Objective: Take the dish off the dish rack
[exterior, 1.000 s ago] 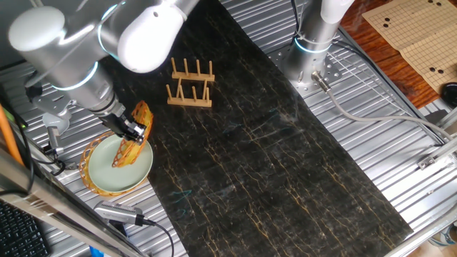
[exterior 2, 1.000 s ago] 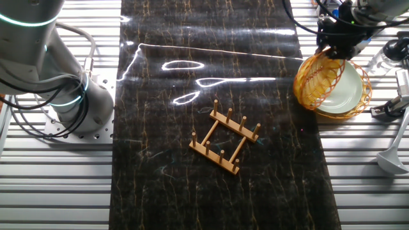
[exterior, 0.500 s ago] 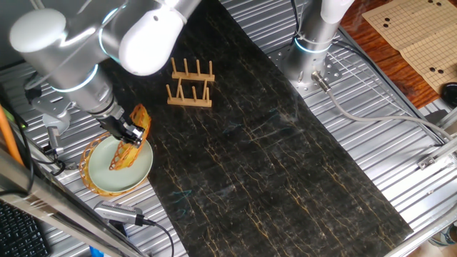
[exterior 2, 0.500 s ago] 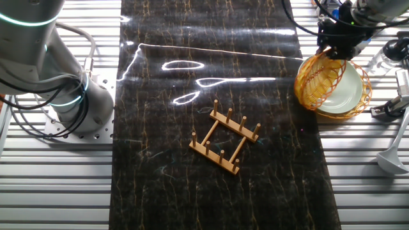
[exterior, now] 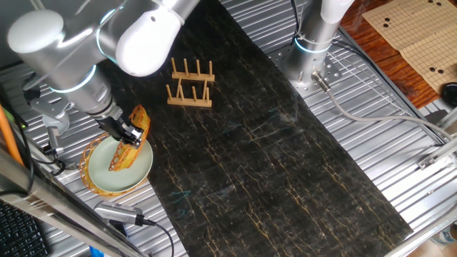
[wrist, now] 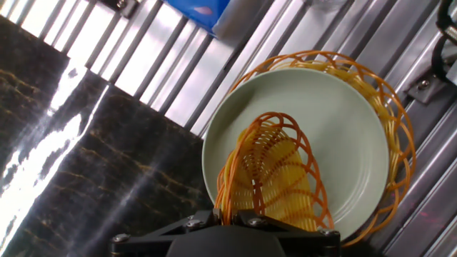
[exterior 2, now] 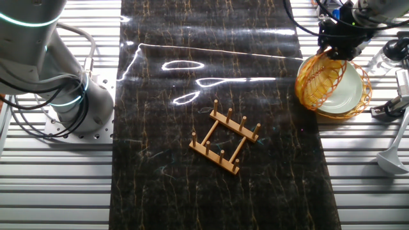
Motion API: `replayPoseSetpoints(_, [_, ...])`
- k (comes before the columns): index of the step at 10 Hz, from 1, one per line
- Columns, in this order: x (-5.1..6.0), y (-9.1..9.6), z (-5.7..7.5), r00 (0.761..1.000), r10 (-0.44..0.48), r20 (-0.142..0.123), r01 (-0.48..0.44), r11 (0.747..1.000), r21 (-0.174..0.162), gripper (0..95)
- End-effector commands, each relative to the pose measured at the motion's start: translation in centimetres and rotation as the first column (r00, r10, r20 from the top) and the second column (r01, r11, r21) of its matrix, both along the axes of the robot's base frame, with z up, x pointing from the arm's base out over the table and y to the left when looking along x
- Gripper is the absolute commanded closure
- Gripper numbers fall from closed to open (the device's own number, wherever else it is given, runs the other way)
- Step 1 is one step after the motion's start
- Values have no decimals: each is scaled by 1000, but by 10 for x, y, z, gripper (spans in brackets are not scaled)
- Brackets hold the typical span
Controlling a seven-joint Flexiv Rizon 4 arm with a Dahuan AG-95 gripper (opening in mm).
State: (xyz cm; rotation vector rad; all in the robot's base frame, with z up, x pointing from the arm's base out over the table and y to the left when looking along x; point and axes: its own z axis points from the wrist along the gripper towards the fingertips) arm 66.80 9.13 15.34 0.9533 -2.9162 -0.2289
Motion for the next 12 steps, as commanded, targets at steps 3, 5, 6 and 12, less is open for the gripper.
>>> replayPoseSetpoints(3, [-2, -1, -2, 1000, 18, 22, -19, 1000, 5, 570])
replayPoseSetpoints(5, [-2, 0, 2, 1000, 22, 3, -22, 1000, 1, 570])
replayPoseSetpoints(6, [-5, -1, 13, 999, -7, -38, 7, 1000, -4, 760])
replayPoseSetpoints(12, [-92, -22, 89, 972, -220, -80, 216, 975, -50, 950])
